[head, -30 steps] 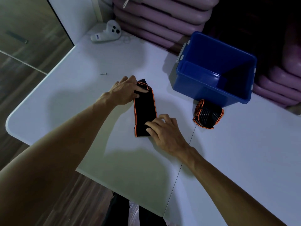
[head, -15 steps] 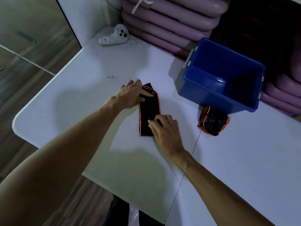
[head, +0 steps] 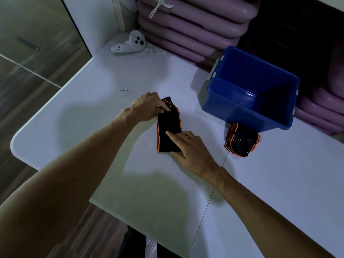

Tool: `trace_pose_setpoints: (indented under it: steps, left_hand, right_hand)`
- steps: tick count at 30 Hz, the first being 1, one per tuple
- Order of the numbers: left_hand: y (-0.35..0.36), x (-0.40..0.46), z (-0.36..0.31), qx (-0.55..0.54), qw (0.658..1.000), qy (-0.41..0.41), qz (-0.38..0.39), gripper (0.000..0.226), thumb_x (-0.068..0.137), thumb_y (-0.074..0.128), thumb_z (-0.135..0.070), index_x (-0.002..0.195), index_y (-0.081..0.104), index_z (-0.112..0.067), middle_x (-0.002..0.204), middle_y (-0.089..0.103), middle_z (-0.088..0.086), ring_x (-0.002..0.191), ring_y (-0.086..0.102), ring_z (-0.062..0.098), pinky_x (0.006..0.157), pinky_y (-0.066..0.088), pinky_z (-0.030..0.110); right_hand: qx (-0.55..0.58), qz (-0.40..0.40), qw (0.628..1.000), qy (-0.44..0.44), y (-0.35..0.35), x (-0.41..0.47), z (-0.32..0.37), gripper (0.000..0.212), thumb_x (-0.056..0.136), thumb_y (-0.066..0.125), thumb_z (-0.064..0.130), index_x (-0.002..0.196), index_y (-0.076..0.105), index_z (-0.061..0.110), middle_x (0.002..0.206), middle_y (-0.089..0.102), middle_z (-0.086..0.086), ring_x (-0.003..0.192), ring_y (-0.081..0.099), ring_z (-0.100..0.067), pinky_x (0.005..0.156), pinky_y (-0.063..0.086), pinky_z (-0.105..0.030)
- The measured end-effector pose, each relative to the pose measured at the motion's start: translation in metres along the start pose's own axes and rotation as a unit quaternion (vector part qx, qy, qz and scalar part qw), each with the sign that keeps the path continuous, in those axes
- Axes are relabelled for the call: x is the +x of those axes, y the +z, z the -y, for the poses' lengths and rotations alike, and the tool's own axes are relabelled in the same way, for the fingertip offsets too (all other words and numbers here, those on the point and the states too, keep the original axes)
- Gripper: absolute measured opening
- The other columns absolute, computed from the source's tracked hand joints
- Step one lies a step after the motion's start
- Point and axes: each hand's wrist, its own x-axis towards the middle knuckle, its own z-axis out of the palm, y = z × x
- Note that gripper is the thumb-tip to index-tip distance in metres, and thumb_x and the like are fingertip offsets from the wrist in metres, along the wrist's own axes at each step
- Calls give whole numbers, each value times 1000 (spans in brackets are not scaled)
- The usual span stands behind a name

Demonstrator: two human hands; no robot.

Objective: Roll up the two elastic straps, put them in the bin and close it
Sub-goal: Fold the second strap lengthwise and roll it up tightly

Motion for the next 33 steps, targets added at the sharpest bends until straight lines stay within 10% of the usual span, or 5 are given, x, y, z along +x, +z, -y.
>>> trace_pose_setpoints:
  steps: [5, 12, 22, 28, 33]
  left_hand:
    - [-16, 18, 4, -9, 998, -50, -25, 7, 79, 70, -30, 85, 73, -31, 91, 70, -8, 90, 64, 18, 72, 44, 29]
    - [-20, 21, 4, -1, 999, -51, 13, 15, 82, 67, -45, 89, 71, -33, 93, 67, -7, 91, 60, 19, 71, 42, 31]
    - [-17, 13, -22, 4, 986, -80, -148, 36, 78, 66, -57, 73, 60, -21, 81, 65, 0, 78, 61, 27, 61, 35, 29]
    - [10, -43, -12, -71, 981, -14, -183, 14, 87, 58, -39, 87, 63, -25, 88, 62, -6, 75, 62, 21, 60, 51, 36]
    - [49, -75, -18, -102, 984, 13, -143, 48, 82, 62, -49, 122, 57, -22, 114, 60, -1, 98, 60, 21, 78, 51, 37]
  right_hand:
    - [110, 15, 993, 34, -12, 9, -7, 36, 92, 64, 35, 124, 57, 20, 117, 63, 4, 114, 50, -17, 93, 43, -42]
    - [-19, 7, 999, 33, -15, 46, -16, 37, 100, 49, 39, 126, 61, 15, 125, 54, -7, 110, 50, -29, 81, 49, -46]
    - [-49, 70, 994, 72, -22, 77, -15, 36, 105, 34, 39, 130, 54, 23, 123, 62, -2, 117, 44, -28, 86, 37, -41]
    - [74, -6, 990, 117, -14, 81, -13, 17, 100, 48, 25, 111, 59, 20, 116, 58, -3, 103, 47, -27, 84, 46, -43]
    - [150, -39, 981, 113, -7, 76, -14, 20, 100, 51, 21, 109, 67, 13, 108, 55, -8, 104, 48, -26, 89, 42, -29]
